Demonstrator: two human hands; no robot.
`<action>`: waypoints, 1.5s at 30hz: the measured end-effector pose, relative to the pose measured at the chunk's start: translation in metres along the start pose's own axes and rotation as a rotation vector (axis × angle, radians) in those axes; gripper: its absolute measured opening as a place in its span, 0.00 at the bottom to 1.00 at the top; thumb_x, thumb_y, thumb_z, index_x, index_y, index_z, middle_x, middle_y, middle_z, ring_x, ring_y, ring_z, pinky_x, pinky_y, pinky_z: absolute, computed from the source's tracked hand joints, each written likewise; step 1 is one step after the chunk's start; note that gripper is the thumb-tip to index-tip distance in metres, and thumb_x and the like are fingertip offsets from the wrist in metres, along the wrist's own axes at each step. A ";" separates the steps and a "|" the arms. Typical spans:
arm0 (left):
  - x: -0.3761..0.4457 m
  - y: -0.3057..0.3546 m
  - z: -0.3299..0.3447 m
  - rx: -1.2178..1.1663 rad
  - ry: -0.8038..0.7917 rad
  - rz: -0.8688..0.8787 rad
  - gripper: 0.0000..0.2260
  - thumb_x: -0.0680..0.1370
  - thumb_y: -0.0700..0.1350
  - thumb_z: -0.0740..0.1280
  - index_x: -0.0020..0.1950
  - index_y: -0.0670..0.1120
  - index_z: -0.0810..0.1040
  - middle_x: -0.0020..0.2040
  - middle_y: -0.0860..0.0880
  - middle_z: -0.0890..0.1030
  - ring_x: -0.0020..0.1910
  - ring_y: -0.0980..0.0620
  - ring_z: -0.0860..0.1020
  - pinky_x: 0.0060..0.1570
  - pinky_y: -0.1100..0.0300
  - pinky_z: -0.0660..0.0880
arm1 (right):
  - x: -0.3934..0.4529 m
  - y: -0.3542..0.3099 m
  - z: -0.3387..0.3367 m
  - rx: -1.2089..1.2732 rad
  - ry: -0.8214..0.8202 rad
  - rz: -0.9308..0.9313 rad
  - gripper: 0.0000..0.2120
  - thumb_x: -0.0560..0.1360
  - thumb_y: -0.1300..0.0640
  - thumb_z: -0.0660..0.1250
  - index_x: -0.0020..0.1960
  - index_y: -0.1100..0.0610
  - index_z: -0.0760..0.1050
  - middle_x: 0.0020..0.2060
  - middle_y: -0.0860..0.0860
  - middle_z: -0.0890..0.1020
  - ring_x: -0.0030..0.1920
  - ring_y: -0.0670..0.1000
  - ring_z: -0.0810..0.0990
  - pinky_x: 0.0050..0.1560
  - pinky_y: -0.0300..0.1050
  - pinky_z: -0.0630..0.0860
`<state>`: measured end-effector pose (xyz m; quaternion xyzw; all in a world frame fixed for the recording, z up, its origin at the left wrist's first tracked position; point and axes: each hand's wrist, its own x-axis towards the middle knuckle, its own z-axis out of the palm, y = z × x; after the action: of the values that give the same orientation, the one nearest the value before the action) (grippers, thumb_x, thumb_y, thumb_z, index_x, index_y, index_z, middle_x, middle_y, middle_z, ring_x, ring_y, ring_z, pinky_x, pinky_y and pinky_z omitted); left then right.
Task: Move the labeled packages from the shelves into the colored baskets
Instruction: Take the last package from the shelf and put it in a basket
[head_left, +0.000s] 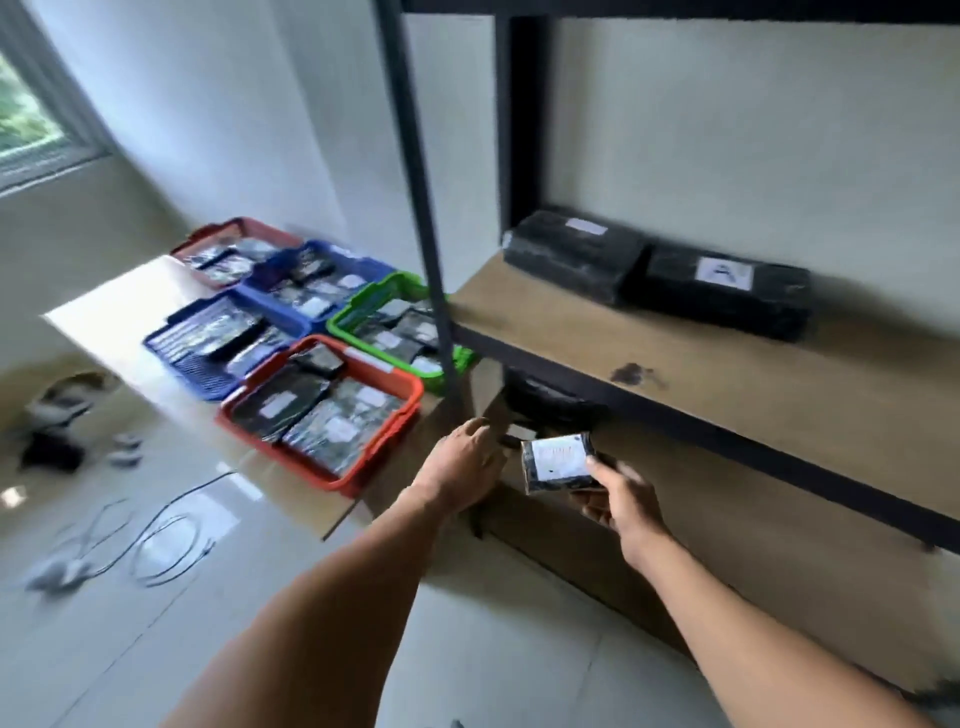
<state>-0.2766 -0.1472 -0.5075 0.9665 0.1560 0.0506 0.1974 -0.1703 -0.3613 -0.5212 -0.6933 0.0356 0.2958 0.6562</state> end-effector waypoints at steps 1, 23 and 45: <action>-0.010 -0.017 -0.017 0.016 0.032 -0.023 0.19 0.76 0.55 0.60 0.58 0.45 0.81 0.58 0.44 0.81 0.57 0.42 0.79 0.54 0.51 0.78 | -0.003 -0.005 0.022 -0.013 -0.036 -0.005 0.06 0.76 0.54 0.72 0.51 0.54 0.82 0.40 0.52 0.88 0.40 0.53 0.86 0.45 0.50 0.76; -0.074 -0.488 -0.292 0.101 0.142 -0.326 0.16 0.80 0.50 0.67 0.66 0.46 0.79 0.61 0.45 0.81 0.59 0.43 0.79 0.58 0.53 0.75 | 0.029 -0.046 0.501 0.113 -0.316 0.082 0.12 0.76 0.61 0.60 0.55 0.53 0.78 0.46 0.63 0.83 0.42 0.63 0.82 0.43 0.55 0.81; 0.127 -0.699 -0.345 0.195 -0.129 -0.185 0.15 0.77 0.52 0.62 0.58 0.45 0.81 0.55 0.45 0.82 0.55 0.42 0.80 0.53 0.51 0.77 | 0.167 -0.080 0.709 -0.084 -0.346 0.232 0.12 0.70 0.71 0.65 0.51 0.60 0.72 0.34 0.60 0.79 0.32 0.59 0.81 0.35 0.51 0.78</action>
<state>-0.4079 0.6306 -0.4647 0.9638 0.2358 -0.0456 0.1158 -0.2554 0.3664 -0.5011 -0.6503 -0.0105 0.4852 0.5845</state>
